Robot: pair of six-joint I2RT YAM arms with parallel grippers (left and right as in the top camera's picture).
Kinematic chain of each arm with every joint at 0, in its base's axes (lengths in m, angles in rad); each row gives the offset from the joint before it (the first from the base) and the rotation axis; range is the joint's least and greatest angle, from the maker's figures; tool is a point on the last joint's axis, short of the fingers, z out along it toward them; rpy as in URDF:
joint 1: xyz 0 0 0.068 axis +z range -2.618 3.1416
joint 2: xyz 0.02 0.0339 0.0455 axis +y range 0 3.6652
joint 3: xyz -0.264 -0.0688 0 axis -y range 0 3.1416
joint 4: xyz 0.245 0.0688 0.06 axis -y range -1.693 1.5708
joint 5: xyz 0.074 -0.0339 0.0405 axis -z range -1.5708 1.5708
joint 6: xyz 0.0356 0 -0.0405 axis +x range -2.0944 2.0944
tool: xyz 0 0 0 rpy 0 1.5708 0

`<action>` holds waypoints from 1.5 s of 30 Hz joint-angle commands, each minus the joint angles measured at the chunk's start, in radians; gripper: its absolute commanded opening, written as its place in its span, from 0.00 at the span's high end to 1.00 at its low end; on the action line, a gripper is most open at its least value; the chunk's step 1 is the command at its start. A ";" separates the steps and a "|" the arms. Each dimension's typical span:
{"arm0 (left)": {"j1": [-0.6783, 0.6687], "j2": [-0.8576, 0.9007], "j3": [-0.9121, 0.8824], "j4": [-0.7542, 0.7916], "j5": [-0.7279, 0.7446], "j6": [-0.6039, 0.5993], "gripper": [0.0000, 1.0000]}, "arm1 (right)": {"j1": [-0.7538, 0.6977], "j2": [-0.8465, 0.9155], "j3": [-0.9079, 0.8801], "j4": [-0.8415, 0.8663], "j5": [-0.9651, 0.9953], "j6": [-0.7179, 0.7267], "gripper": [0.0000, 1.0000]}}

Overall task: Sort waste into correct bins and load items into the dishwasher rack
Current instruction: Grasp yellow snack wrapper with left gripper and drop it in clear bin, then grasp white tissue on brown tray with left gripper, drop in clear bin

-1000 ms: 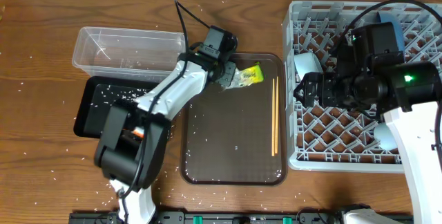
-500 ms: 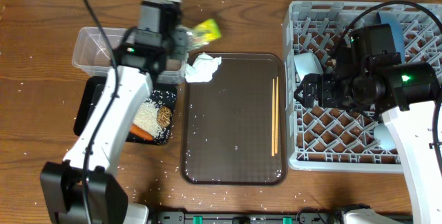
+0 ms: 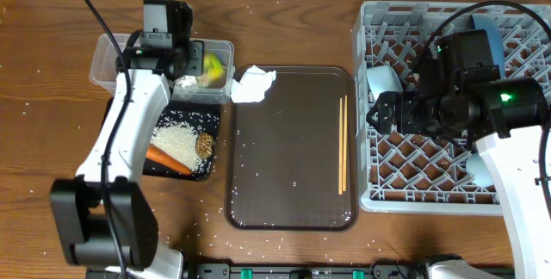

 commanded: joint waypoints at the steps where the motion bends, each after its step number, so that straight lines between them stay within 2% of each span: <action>1: -0.064 -0.100 0.031 -0.036 0.151 -0.002 0.40 | 0.023 0.002 -0.006 -0.002 0.003 0.015 0.01; 5: -0.173 -0.095 0.019 -0.104 0.159 0.004 0.40 | 0.023 0.002 -0.006 -0.001 0.003 0.015 0.01; 8: -0.258 -0.054 -0.019 -0.097 0.153 0.061 0.40 | 0.023 0.002 -0.006 -0.006 0.003 0.015 0.01; 12: -0.323 0.049 -0.043 -0.043 0.037 0.073 0.39 | 0.023 0.003 -0.006 -0.007 0.003 0.015 0.01; 21: -0.333 0.283 -0.044 0.099 0.022 0.073 0.39 | 0.027 0.003 -0.006 -0.028 0.003 0.015 0.01; 25: -0.333 0.336 -0.044 0.156 -0.013 0.074 0.35 | 0.022 0.003 -0.006 -0.027 0.003 0.014 0.01; 31: -0.335 0.389 -0.044 0.172 -0.015 0.073 0.36 | 0.030 0.003 -0.006 -0.024 0.003 0.014 0.01; 34: -0.335 0.408 -0.044 0.172 -0.016 0.073 0.45 | 0.030 0.003 -0.006 -0.024 0.003 0.014 0.01; 40: -0.354 0.383 -0.039 0.149 -0.014 0.035 0.89 | 0.030 0.003 -0.006 -0.027 0.003 0.014 0.01; 42: -0.371 0.354 -0.022 0.106 -0.014 0.035 0.94 | 0.029 0.003 -0.006 -0.026 0.003 0.014 0.01; 45: -0.398 0.285 0.010 0.034 -0.014 0.031 0.94 | 0.030 0.003 -0.006 -0.026 0.003 0.014 0.01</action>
